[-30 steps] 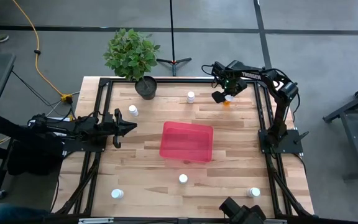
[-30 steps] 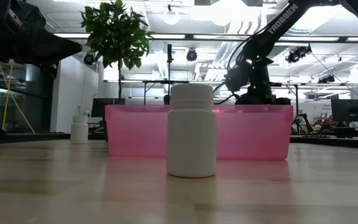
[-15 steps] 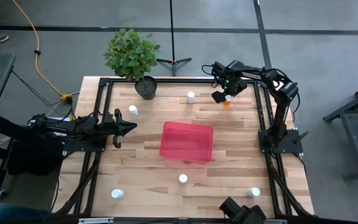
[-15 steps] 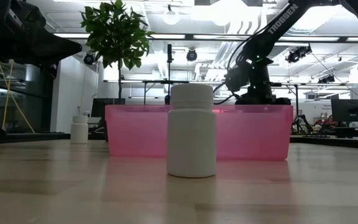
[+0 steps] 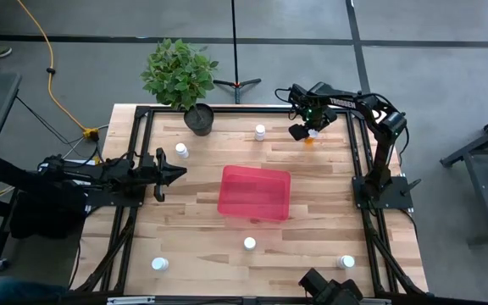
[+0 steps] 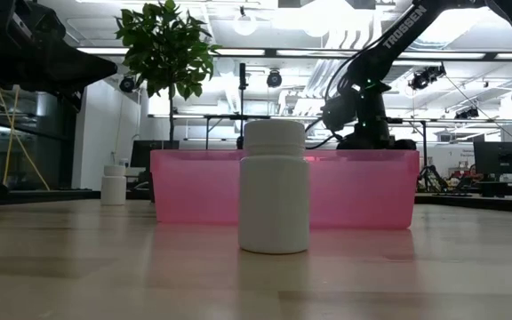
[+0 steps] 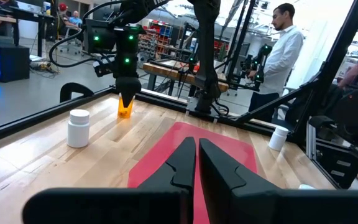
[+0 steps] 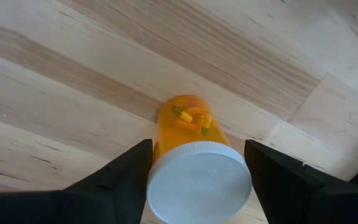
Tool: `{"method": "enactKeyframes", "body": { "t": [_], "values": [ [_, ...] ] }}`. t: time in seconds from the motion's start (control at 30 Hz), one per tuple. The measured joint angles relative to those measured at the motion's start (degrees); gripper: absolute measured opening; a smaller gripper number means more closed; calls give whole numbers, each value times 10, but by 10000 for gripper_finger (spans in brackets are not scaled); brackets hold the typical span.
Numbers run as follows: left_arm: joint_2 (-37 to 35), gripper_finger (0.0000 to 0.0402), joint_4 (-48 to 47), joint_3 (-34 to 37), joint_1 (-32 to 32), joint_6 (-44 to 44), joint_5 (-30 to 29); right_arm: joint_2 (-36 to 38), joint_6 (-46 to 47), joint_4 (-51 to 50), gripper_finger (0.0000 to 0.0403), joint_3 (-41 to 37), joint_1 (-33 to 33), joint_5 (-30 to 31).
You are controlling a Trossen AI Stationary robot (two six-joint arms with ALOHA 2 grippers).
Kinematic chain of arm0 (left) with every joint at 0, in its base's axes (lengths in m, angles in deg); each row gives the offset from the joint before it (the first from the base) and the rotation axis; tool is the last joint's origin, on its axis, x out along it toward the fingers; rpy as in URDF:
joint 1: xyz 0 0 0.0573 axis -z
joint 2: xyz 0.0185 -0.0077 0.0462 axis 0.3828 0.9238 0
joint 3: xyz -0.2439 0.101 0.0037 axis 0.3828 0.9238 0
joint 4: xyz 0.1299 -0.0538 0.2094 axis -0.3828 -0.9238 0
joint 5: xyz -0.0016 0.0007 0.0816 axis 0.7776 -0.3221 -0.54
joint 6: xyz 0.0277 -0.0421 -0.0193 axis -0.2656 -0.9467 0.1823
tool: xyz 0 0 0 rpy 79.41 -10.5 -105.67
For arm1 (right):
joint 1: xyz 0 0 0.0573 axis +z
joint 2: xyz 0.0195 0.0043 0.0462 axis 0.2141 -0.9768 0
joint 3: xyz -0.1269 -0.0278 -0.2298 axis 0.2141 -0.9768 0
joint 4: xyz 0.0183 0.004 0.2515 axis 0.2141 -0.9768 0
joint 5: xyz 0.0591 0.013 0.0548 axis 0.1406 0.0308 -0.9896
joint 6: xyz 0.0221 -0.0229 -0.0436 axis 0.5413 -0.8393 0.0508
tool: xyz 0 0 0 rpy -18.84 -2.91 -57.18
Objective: Pick and place pill bottles into a basket
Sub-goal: Put the orange medicine bottle into the bin
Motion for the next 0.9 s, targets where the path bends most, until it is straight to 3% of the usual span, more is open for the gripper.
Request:
{"method": "enactKeyframes", "body": {
  "t": [0.5,0.9],
  "values": [
    [0,58,0,0,0,0,0,0,0,0,201,0,0,0],
    [0,58,0,0,0,0,0,0,-1,0,209,0,0,0]
  ]
}}
